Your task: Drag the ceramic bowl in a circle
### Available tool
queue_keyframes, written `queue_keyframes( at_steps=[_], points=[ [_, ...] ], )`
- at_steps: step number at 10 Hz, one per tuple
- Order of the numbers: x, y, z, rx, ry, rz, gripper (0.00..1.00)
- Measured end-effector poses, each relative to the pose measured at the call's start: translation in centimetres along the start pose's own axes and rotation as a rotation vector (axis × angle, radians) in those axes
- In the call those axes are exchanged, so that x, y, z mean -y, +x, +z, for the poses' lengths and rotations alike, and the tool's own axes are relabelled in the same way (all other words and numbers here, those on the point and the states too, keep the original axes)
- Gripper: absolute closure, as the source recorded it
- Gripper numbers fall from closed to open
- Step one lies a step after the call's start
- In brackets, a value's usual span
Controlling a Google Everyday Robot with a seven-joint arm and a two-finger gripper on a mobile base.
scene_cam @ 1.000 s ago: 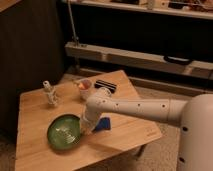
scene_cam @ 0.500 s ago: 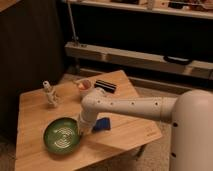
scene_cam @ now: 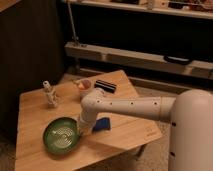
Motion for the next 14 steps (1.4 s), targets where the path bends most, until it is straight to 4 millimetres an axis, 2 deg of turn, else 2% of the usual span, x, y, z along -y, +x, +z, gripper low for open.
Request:
queue_keyframes(
  at_steps=[5,6,10,13,14],
  points=[
    [1.0,0.2,0.4,0.008,0.001,-0.02,0.21],
    [1.2,0.2,0.6,0.011,0.003,-0.021,0.27],
    [2.9,0.4,1.1,0.025,0.0,-0.026,0.68],
    [6.1,1.1,1.7,0.037,-0.003,-0.071,0.98],
    [6.7,1.4,1.8,0.041,-0.006,-0.082,1.0]
  ],
)
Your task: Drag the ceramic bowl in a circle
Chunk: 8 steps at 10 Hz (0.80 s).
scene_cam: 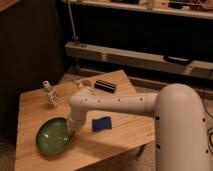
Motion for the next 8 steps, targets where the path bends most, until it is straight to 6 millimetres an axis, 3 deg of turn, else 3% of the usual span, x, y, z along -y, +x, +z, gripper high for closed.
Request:
queue_keyframes(
  at_steps=[3,5,8],
  points=[
    [1.3,1.9,0.2,0.018,-0.049,-0.004,1.0],
    [-0.1,4.0,-0.8,0.008,-0.101,0.033,1.0],
    [-3.5,6.5,-4.0,-0.021,-0.173,0.106,1.0]
  ],
)
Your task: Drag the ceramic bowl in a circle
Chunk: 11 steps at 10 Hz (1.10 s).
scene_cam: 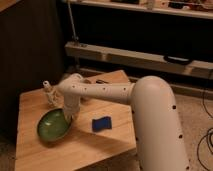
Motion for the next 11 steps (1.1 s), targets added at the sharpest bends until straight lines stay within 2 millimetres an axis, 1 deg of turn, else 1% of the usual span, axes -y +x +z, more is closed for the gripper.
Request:
queue_keyframes(
  at_steps=[1,3,6,7,8,9,10,11],
  points=[
    [-1.8,-0.1,-0.9,-0.006,-0.024,0.026,1.0],
    [-5.3,-1.5,-2.0,0.004,-0.062,0.057,1.0],
    [-10.7,-4.9,-3.2,0.044,-0.11,0.096,1.0],
    [-12.1,-6.3,-3.7,0.061,-0.123,0.102,1.0],
    [-12.9,-7.8,-4.3,0.083,-0.132,0.098,1.0],
    [-13.0,-9.4,-4.7,0.103,-0.135,0.079,1.0],
    [-12.5,-10.7,-4.8,0.118,-0.134,0.057,1.0],
    [-11.1,-12.8,-4.6,0.146,-0.13,0.011,1.0]
  ],
)
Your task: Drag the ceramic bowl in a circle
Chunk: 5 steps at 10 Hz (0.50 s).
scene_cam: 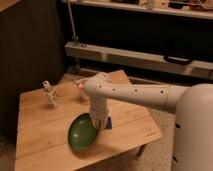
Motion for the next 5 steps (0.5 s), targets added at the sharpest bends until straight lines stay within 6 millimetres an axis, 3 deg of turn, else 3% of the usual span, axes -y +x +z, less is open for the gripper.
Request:
queue_keyframes(
  at_steps=[2,3,5],
  points=[
    [3.1,-3.1,0.9,0.043,0.006,-0.087,1.0],
    [5.8,-5.3,1.9,0.083,0.013,-0.154,1.0],
    [9.6,-6.2,3.2,0.117,0.028,-0.216,1.0]
  ],
)
